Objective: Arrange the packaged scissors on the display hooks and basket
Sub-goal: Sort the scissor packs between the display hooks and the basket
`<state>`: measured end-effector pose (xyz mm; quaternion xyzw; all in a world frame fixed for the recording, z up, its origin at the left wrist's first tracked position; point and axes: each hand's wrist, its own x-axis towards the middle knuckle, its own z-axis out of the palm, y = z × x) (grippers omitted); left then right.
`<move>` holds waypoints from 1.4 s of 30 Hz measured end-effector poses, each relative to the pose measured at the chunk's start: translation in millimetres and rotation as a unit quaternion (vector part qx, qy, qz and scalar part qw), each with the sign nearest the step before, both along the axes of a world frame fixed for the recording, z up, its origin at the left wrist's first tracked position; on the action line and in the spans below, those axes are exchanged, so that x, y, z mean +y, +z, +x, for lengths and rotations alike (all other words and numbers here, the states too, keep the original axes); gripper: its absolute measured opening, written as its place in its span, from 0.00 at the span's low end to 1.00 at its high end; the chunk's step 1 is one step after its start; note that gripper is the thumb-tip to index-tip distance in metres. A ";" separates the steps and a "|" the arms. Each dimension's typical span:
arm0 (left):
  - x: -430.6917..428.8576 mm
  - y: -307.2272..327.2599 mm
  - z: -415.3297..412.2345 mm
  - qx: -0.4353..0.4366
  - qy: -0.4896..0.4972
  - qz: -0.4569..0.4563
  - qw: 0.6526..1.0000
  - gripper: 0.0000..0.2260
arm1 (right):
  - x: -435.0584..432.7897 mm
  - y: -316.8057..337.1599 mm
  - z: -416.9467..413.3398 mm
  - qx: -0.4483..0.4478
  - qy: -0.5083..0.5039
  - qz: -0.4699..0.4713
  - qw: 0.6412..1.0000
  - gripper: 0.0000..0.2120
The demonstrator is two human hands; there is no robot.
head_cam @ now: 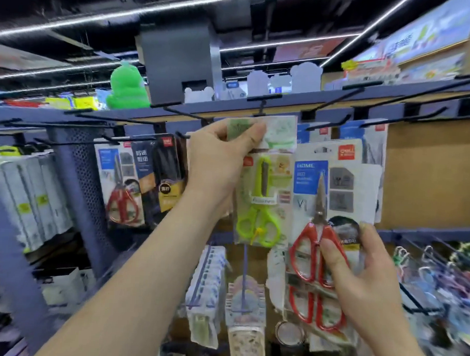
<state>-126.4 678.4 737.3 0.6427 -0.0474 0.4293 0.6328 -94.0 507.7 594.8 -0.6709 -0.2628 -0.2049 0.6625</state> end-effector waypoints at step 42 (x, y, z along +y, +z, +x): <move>35.8 -44.0 119.2 0.215 0.324 0.367 0.845 0.27 | -14.3 2.2 59.1 0.177 0.181 0.155 0.955 0.09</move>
